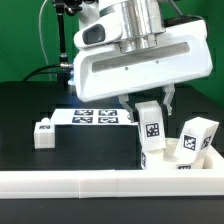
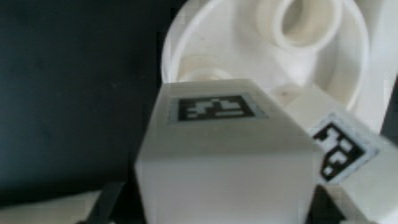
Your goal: Assemble stool
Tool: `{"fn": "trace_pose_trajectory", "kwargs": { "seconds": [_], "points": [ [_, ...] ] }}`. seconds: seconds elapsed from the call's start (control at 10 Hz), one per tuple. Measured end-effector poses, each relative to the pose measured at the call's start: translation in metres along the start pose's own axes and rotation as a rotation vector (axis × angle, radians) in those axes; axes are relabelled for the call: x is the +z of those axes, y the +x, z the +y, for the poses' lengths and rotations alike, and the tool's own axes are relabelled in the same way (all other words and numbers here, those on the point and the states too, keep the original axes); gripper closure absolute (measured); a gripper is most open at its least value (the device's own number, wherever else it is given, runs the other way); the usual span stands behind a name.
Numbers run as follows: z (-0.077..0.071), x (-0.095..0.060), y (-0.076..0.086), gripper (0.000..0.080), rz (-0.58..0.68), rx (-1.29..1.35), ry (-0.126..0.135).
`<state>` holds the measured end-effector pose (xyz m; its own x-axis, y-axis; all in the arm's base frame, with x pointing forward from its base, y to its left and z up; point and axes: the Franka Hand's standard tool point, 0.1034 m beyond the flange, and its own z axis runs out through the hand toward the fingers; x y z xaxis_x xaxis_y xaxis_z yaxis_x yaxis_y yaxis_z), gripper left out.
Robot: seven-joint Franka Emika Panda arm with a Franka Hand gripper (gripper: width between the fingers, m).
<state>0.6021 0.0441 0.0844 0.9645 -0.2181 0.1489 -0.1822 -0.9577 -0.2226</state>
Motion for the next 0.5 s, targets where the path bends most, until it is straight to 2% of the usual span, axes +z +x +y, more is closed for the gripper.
{"fn": "trace_pose_trajectory", "kwargs": {
  "seconds": [0.3,0.5],
  "points": [
    [0.0004,-0.0001,0.0014,0.0461,0.021,0.272,-0.021],
    [-0.0002,0.0,0.0023,0.0459,0.026,0.422,-0.025]
  ]
}}
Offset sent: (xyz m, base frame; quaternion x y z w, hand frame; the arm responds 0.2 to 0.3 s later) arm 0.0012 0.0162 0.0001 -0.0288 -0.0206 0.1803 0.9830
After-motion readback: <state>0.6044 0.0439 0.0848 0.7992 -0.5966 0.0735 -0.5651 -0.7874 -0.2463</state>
